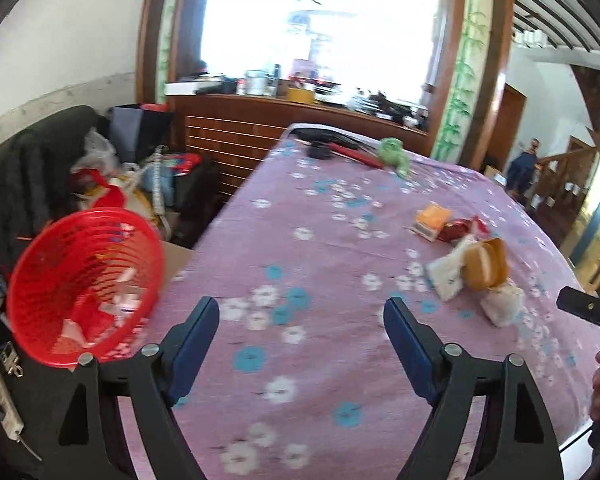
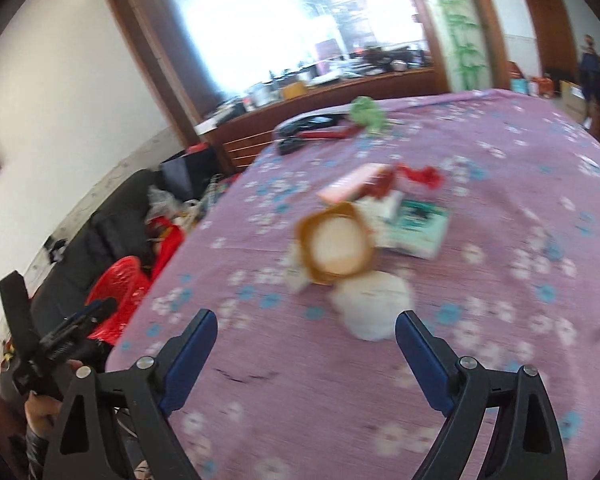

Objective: Collect trash
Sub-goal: 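Move both open tools back over the table toward the remaining trash, then grasp the tan cup with the left tool while the right tool grasps the white cloth ball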

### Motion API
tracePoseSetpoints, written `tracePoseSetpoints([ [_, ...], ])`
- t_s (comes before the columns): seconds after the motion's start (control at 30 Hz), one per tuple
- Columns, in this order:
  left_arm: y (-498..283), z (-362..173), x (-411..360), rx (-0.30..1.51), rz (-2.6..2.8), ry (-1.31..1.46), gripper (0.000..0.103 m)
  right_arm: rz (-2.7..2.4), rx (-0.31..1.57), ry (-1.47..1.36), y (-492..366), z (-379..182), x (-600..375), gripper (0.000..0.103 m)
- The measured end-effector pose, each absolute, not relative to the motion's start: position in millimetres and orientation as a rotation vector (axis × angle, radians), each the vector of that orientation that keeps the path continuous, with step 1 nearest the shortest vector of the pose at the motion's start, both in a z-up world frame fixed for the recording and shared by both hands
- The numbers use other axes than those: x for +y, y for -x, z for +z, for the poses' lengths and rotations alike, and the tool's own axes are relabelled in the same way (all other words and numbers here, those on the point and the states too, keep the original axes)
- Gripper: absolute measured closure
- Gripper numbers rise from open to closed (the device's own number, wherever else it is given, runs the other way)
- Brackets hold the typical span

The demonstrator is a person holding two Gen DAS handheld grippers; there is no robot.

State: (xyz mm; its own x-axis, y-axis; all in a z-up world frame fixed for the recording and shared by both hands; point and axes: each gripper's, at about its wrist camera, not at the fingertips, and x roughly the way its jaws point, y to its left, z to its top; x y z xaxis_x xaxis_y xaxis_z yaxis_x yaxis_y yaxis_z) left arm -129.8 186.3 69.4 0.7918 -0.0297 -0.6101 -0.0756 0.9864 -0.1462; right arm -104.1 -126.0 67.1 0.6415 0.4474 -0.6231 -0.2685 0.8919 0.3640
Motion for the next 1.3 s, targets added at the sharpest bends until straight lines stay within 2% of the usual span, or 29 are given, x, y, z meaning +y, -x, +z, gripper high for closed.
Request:
tracePoseSetpoints([
  [0.27, 106, 64, 143, 0.729, -0.093, 0.114, 0.018, 0.349, 0.802, -0.275, 101, 44, -164, 0.011],
  [0.67, 50, 84, 116, 0.751, -0.143, 0.131, 0.018, 0.408, 0.875, -0.221, 48, 10, -133, 0.011],
  [0.73, 38, 82, 106, 0.765, -0.160, 0.130, 0.018, 0.412, 0.899, -0.246, 40, 2, -132, 0.027],
  [0.77, 34, 81, 100, 0.768, -0.168, 0.124, 0.018, 0.411, 0.908, -0.251, 38, 0, -133, 0.054],
  [0.8, 30, 80, 92, 0.767, -0.180, 0.114, 0.018, 0.405, 0.911, -0.266, 38, -1, -136, 0.059],
  [1.0, 18, 69, 47, 0.782, -0.271, 0.068, 0.018, 0.305, 0.874, -0.340, 50, 3, -182, 0.063],
  [1.17, 17, 52, 10, 0.822, -0.332, 0.005, 0.025, 0.253, 0.830, -0.369, 65, 14, -216, 0.063],
  [1.23, 16, 45, 1, 0.846, -0.345, 0.002, 0.030, 0.258, 0.827, -0.383, 68, 16, -223, 0.063],
  [1.3, 12, 41, -6, 0.862, -0.344, 0.015, 0.045, 0.264, 0.819, -0.389, 69, 17, -227, 0.063],
])
